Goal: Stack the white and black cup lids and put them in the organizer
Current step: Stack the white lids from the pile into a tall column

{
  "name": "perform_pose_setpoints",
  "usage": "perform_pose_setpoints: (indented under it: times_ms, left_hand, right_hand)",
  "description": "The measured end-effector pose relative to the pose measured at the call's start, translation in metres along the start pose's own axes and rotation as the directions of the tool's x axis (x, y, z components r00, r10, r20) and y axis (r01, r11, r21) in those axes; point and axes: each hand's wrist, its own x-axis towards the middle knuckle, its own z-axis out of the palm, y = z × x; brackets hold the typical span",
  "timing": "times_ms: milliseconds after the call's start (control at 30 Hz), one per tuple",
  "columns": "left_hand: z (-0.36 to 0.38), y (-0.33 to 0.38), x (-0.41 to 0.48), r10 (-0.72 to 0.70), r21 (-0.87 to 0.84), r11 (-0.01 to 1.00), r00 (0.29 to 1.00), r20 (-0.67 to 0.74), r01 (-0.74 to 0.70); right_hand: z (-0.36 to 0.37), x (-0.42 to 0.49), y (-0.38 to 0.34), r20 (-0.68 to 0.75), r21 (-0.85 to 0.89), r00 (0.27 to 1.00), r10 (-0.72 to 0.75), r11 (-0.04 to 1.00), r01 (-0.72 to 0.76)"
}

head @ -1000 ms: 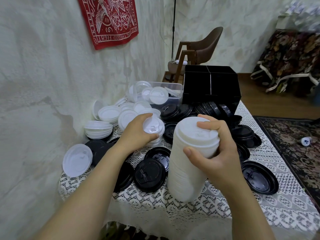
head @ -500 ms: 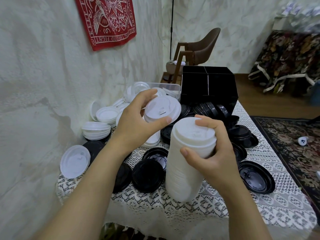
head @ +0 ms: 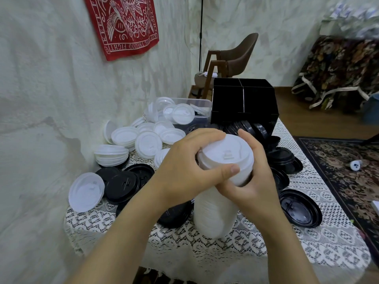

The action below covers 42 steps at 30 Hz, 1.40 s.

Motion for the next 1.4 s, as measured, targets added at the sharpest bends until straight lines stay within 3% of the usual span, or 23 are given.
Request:
perform_pose_setpoints:
  times_ms: [467,767,867,933,1000,1067,1133,1233,1333,1400]
  left_hand:
    - [0.003,0.001,0.006,-0.020,0.036,0.999,0.998,0.059,0.018]
    - [0.005,0.005,0.004,-0.078,0.042,0.996,0.991,0.109,0.073]
    - [-0.004,0.005,0.004,-0.101,-0.160,0.980,0.986,0.135,0.122]
    - [-0.015,-0.005,0.008,-0.181,-0.307,0.936,0.984,0.000,0.172]
    - [-0.028,-0.029,0.014,-0.260,-0.177,0.957,0.948,-0.183,0.229]
    - [-0.038,-0.057,0.017,-0.298,0.115,0.938,0.929,-0.220,0.328]
    - [-0.040,-0.081,0.018,-0.337,0.404,0.840,0.932,-0.133,0.361]
    - [-0.033,-0.107,0.020,-0.367,0.666,0.700,0.930,0.024,0.258]
    - [-0.028,-0.129,0.026,-0.332,0.801,0.581,0.940,0.073,0.143]
    - [-0.028,-0.139,0.029,-0.332,0.817,0.561,0.940,0.076,0.132]
  right_hand:
    - [-0.006,-0.002,-0.004,0.083,0.090,0.996,-0.015,0.996,0.007]
    - [0.002,0.003,-0.003,-0.033,-0.088,0.981,-0.190,0.978,0.187]
    - [0.004,0.003,-0.004,-0.065,-0.127,0.982,-0.178,0.978,0.168]
    - [0.005,0.003,-0.005,-0.074,-0.153,0.982,-0.173,0.975,0.160]
    - [0.006,0.003,-0.005,-0.088,-0.154,0.985,-0.152,0.978,0.137]
    - [0.007,0.003,-0.005,-0.101,-0.151,0.985,-0.143,0.980,0.127]
    - [0.008,0.003,-0.005,-0.107,-0.152,0.983,-0.147,0.980,0.130]
    - [0.009,0.003,-0.006,-0.111,-0.141,0.983,-0.149,0.981,0.133]
    - [0.009,0.002,-0.006,-0.113,-0.139,0.981,-0.157,0.980,0.140]
    - [0.010,0.002,-0.007,-0.110,-0.146,0.981,-0.162,0.978,0.145]
